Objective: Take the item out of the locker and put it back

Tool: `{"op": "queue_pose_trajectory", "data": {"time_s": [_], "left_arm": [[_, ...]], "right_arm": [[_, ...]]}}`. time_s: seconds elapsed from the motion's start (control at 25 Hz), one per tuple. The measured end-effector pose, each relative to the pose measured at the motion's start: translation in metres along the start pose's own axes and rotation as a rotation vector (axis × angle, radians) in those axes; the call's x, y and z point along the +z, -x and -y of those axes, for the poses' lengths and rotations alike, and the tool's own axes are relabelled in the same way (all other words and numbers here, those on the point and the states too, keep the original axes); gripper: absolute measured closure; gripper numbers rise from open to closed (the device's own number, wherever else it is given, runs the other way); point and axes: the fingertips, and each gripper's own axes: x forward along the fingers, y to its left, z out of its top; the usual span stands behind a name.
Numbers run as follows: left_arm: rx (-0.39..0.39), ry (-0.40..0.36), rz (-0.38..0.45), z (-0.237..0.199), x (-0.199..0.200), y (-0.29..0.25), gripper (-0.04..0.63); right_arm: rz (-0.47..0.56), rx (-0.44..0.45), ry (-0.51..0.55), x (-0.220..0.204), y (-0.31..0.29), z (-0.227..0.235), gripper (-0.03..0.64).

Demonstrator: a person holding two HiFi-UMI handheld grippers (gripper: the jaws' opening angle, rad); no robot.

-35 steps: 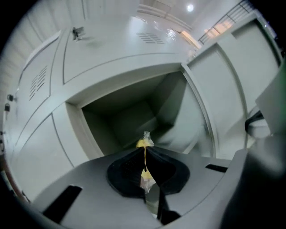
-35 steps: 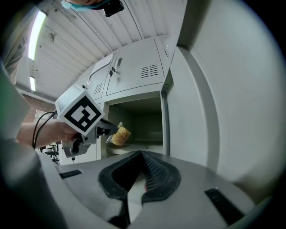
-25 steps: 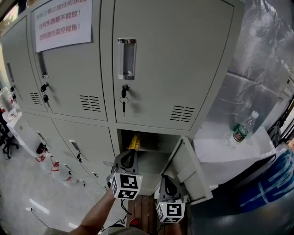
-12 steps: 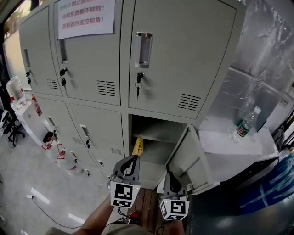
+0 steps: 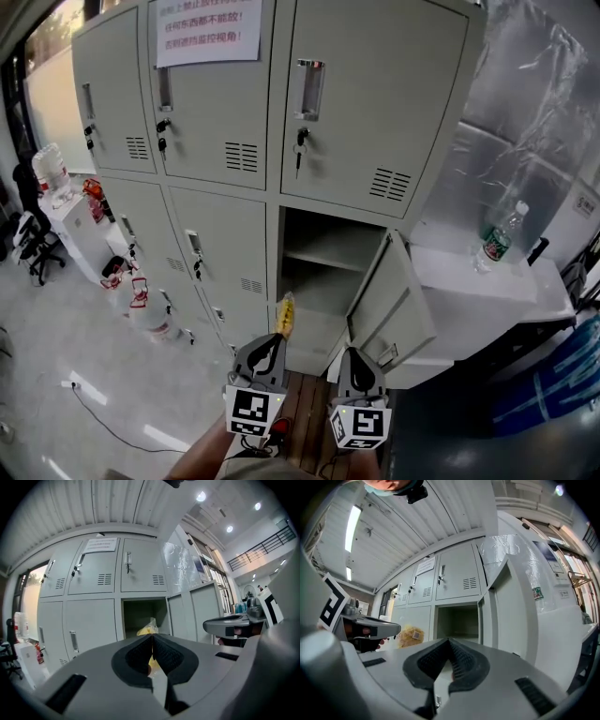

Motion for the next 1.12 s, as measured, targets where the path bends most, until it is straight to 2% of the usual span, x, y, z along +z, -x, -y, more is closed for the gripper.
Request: {"op": "queue_pose_trajectory", "data": {"time_s": [0.56, 1.12], "left_arm": [[0.009, 0.056, -0.079, 0.036, -0.057, 0.075, 0.569], [0.021, 0.044, -0.067, 0.041, -0.057, 0.081, 0.569]], "right_arm": [[-0.028, 0.033, -0.011, -0.018, 0.056, -0.017, 0.6], [-0.028, 0.033, -0.025, -0.023, 0.062, -0.015, 0.6]]}}
